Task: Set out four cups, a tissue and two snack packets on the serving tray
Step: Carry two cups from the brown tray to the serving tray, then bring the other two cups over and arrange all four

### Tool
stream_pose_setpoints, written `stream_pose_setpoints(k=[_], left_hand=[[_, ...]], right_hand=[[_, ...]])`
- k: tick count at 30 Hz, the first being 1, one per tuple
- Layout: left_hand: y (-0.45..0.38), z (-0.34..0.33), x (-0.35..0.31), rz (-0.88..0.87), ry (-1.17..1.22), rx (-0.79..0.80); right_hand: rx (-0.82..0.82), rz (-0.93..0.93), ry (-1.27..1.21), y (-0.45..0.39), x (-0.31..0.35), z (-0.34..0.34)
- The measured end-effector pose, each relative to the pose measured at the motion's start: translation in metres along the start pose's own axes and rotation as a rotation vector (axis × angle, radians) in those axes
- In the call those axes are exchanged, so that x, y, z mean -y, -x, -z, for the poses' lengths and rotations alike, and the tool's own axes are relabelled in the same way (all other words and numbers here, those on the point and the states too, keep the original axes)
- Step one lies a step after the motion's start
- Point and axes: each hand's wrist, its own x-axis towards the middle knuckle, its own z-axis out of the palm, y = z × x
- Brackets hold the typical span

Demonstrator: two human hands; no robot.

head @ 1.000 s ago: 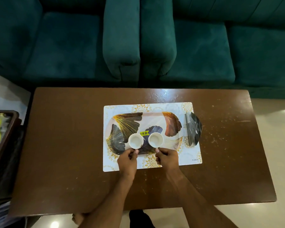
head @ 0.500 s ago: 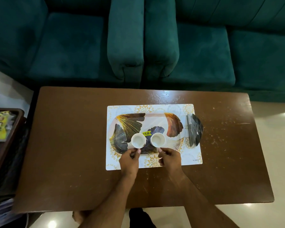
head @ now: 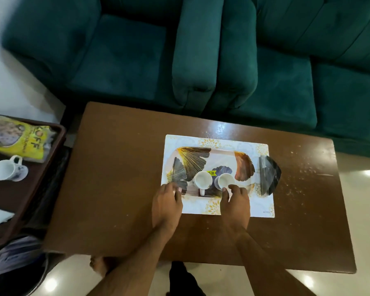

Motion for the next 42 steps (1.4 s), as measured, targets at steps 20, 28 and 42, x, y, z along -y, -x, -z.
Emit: stream_pose_setpoints(k=[20,28,42], left_hand=[[-0.067,0.273,0.268,-0.105,-0.378,-0.186],[-0.125,0.331,0.383,-0.105,-0.386,-0.269],[-0.193,0.379,0.418,-0.294,-0.349,-0.102]], right_hand=[[0.218,0.689,0.172,0.157,0.310,-0.167],[0.216,0.910,0.193,0.207,0.432,-0.269],[0.328,1.161,0.365,0.195,0.480,-0.301]])
